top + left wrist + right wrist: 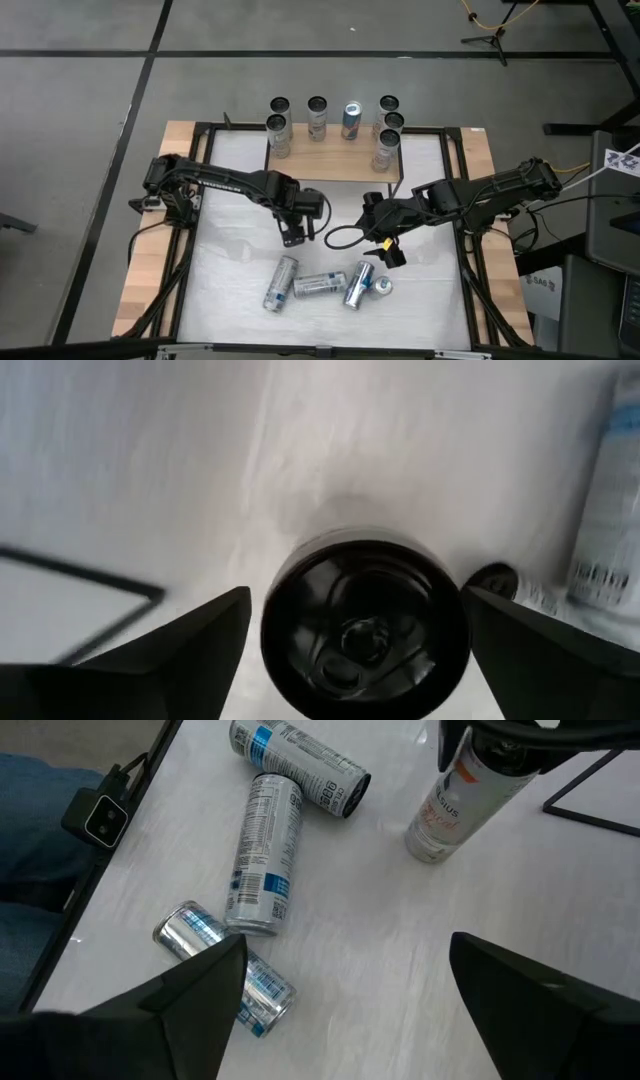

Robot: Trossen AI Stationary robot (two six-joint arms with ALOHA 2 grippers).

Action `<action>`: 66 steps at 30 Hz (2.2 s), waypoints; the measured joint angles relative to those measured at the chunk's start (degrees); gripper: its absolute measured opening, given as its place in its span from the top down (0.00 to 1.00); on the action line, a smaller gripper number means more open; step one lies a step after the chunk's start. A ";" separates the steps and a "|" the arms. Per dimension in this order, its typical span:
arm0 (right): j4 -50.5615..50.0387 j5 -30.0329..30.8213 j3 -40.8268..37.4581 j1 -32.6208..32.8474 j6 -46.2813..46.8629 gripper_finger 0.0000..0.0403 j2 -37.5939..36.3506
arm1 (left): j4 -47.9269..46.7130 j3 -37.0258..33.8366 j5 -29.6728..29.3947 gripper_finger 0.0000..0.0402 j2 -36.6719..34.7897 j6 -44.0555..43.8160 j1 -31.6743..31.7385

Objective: Sort soda cans
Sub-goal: Put the white yellow soda can on the shelf and align with other white yellow soda cans

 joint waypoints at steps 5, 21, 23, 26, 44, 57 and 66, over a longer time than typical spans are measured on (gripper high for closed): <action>0.00 0.00 0.00 0.00 -0.02 0.15 0.00 | -0.02 0.00 0.00 0.13 0.00 -8.43 0.07; 0.02 -0.01 0.00 0.00 0.00 0.15 0.00 | 0.01 0.00 0.63 0.12 0.00 -14.08 -0.92; 0.04 0.00 0.00 0.00 0.00 0.15 0.00 | 0.10 0.00 0.63 0.12 0.00 -14.14 -0.96; 0.04 0.00 0.00 0.00 -0.01 0.15 0.00 | 0.22 0.00 0.59 0.12 0.00 -14.16 -1.22; 0.07 0.00 0.00 0.00 0.00 0.15 0.00 | 0.24 0.00 -2.25 0.15 0.00 -30.30 -1.25; 0.18 -0.01 0.00 0.00 -0.02 0.15 0.00 | 0.02 0.00 -1.56 0.32 0.00 -30.38 -1.18; 0.24 -0.01 0.00 0.00 -0.02 0.15 0.00 | -0.76 1.83 2.03 0.40 0.07 -22.51 -0.55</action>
